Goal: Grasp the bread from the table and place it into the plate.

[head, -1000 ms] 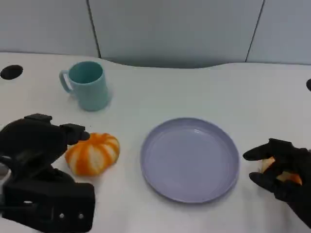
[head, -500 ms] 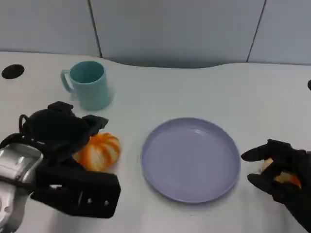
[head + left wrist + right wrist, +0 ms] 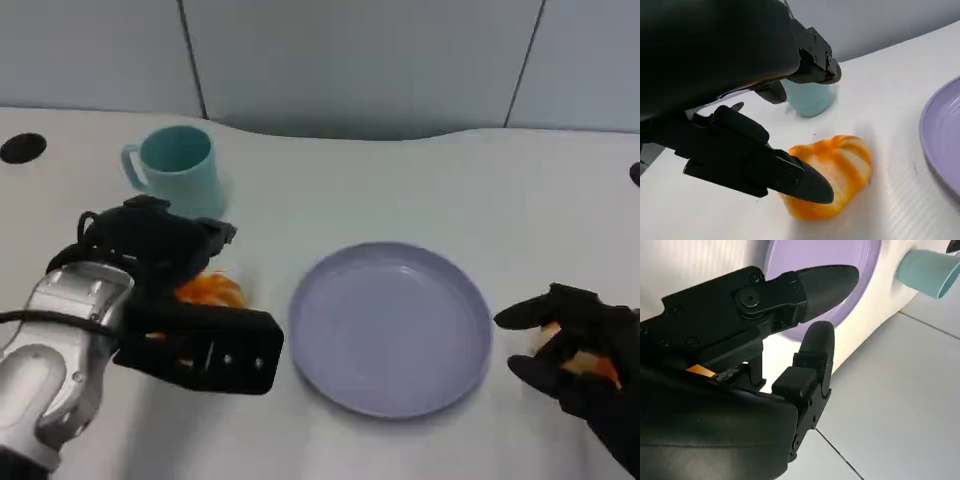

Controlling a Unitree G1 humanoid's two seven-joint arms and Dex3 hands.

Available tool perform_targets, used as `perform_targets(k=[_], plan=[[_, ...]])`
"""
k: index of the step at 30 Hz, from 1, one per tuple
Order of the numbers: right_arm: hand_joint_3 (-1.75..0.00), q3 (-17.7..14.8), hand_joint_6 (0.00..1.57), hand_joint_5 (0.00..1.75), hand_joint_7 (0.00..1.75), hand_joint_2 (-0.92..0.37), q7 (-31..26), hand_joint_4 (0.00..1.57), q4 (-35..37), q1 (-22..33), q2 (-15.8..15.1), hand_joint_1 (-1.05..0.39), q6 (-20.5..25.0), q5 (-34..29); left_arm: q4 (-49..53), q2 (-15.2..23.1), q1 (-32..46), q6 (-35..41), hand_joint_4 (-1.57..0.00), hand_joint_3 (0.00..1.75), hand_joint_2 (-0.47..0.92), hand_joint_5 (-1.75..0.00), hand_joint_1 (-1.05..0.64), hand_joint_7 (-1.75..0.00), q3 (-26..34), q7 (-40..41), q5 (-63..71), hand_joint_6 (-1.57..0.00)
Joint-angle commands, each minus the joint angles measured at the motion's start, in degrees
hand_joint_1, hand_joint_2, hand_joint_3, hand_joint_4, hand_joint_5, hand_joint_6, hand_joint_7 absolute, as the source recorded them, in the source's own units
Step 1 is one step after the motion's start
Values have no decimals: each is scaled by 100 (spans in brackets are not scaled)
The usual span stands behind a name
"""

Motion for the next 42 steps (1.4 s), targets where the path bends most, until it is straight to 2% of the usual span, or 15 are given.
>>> perform_targets(k=[1, 4, 9, 12, 18, 21, 27, 33, 37, 42], plan=[[-19, -44, 71, 124, 80, -92, -37, 70, -42, 64, -33, -26, -11, 42, 516, 38, -348, 69, 0, 0, 81, -70, -75, -3, -166, -102, -29, -25], [-20, -51, 70, 126, 81, -92, -15, 71, -125, 101, -7, -27, 100, 75, 870, 27, -573, 122, 0, 0, 82, -68, -77, -3, -338, -200, -11, -26], [-20, -51, 69, 127, 82, -92, -53, 70, -181, 147, -3, -25, 41, 34, 1458, -65, -891, 171, 0, 0, 82, -64, -76, -2, -558, -297, -124, -26], [-20, -58, 69, 129, 83, -92, -53, 72, -178, 159, 1, -25, -21, 55, 1849, -119, -1076, 131, 0, 0, 82, -55, -74, -2, -644, -325, -254, -25], [-21, -61, 68, 130, 84, -92, -51, 72, -177, 160, 3, -25, -27, 53, 1940, -98, -1144, 135, 0, 0, 82, -53, -74, -1, -723, -278, -341, -25], [-22, -92, 67, 130, 84, -92, -9, 70, -351, 225, -3, -25, 158, 71, 2424, -95, -1205, -84, 0, 0, 82, -58, -74, -1, -782, -206, -508, -26], [-24, -98, 65, 129, 85, -92, 6, 68, -477, 282, -22, -25, 248, 67, 2962, -183, -1303, -291, 0, 0, 82, -49, -70, 0, -838, 29, -701, -25], [-24, -120, 64, 130, 85, -92, -69, 67, -469, 303, -25, -24, 128, 30, 3065, -130, -1273, -487, 0, 0, 80, -43, -66, 0, -806, 149, -932, -24], [-25, -148, 63, 130, 86, -92, -83, 66, -445, 302, -5, -26, 89, 78, 2975, -19, -1178, -542, 0, 1, 81, -31, -64, 0, -853, 174, -922, -20], [-26, -150, 62, 129, 85, -92, -93, 64, -581, 331, -3, -26, 255, 12, 3161, 29, -1072, -715, 0, 3, 91, -27, -68, -1, -962, 551, -864, -20]])
